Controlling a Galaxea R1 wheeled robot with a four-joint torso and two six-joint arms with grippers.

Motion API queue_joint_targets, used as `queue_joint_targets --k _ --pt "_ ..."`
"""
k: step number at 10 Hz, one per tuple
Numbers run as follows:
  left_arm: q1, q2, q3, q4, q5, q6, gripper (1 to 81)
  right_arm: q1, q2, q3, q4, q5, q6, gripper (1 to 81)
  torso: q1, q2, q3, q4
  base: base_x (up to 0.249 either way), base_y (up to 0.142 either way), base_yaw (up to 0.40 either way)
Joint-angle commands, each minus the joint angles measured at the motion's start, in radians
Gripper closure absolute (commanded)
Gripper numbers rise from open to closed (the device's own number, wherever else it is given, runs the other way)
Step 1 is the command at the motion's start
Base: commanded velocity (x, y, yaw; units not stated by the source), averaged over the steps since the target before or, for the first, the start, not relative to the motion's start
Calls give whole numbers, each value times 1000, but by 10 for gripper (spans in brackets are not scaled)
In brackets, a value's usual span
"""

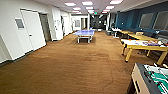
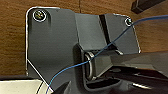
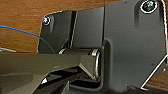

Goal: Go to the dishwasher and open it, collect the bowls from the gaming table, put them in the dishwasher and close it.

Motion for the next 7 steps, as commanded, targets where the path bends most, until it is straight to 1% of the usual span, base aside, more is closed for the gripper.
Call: queue_joint_targets --k 1,3,7 --pt "-39 -1 6 -8 56 -6 10 47 10 -12 -9 -50 -3 10 0 0 0 0 151 0 0" --pt "-41 5 6 -8 57 -6 10 47 10 -35 -7 -50 0 10 0 0 0 0 156 0 0" --pt "-41 9 6 -6 55 -6 10 48 10 -35 -10 -50 -4 10 0 0 0 0 164 0 0"
